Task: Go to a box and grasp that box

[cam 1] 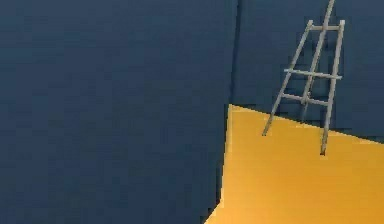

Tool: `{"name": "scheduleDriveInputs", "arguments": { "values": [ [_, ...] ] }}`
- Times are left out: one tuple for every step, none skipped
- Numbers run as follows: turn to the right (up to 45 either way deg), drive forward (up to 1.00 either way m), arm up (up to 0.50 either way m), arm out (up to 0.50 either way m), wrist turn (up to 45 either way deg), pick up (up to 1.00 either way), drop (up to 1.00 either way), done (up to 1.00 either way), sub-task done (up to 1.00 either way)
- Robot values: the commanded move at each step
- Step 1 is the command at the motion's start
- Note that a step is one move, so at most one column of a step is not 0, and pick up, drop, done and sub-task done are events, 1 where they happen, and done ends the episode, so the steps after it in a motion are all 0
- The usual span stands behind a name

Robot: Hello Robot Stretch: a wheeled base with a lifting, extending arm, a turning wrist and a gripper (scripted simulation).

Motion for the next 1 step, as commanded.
{"name": "scheduleDriveInputs", "arguments": {
  "values": [
    [24.0, 0.0, 0.0, 0.0, 0.0, 0.0, 0.0, 0.0, 0.0]
  ]
}}
